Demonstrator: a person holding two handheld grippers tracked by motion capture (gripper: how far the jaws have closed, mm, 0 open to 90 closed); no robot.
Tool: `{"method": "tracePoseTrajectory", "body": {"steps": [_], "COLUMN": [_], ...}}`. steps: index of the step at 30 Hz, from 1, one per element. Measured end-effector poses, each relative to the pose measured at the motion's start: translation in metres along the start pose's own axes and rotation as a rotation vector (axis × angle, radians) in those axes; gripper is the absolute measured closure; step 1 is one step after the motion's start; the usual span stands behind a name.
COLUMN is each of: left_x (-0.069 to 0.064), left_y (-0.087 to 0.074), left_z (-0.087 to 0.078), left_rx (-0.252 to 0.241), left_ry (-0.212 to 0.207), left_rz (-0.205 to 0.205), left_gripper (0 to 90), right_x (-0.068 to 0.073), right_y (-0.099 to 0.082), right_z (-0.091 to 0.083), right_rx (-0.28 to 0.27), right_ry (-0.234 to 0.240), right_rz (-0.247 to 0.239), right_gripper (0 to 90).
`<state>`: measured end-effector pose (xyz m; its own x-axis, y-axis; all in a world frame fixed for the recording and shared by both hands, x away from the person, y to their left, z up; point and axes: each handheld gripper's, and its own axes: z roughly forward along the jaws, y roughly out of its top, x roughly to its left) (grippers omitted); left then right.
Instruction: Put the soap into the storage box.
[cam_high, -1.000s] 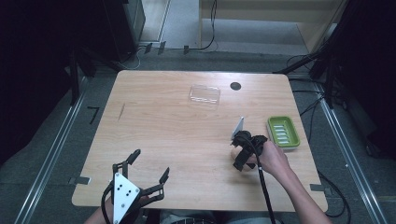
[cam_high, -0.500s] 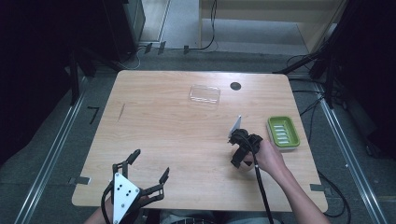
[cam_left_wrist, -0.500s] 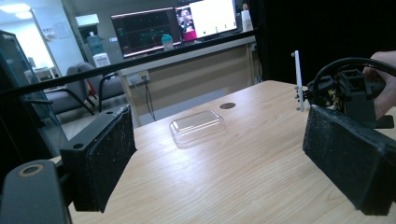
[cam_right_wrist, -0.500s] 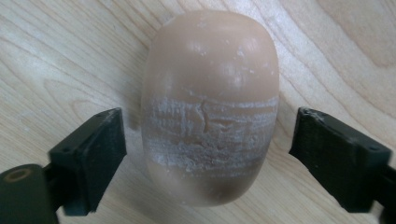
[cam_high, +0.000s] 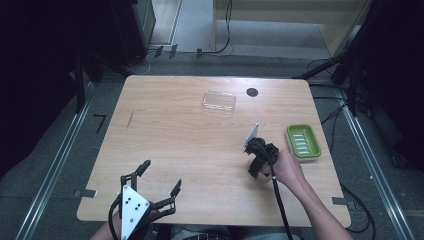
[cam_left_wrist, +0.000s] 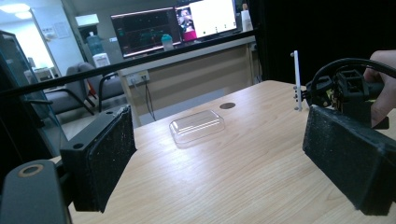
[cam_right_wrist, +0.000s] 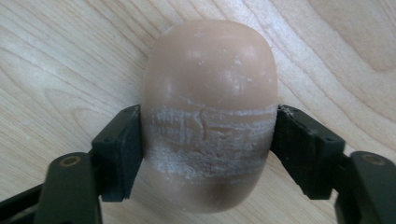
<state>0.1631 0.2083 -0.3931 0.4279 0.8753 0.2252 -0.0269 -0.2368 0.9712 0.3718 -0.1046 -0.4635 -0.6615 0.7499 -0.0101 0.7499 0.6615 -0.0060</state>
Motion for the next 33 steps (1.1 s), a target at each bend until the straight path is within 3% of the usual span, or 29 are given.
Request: {"method": "tracePoseTrajectory", "body": {"steps": [25, 33], "left_x": [0.0003, 0.0004], "left_y": [0.0001, -0.0001], "left_z": [-0.0005, -0.0005], "left_rx": [-0.002, -0.004], "left_ry": [0.002, 0.002], "left_rz": [-0.002, -0.003], "left_gripper": [9.9, 9.9], "right_x": [0.0008, 0.0004], "right_y": [-0.0008, -0.0023], "right_z": [0.0017, -0.0057], "right_rx": [0.007, -0.003], "right_ry": [-0.002, -0.012], "right_rz": [0.008, 0.003], "right_gripper": [33.5, 33.5]}}
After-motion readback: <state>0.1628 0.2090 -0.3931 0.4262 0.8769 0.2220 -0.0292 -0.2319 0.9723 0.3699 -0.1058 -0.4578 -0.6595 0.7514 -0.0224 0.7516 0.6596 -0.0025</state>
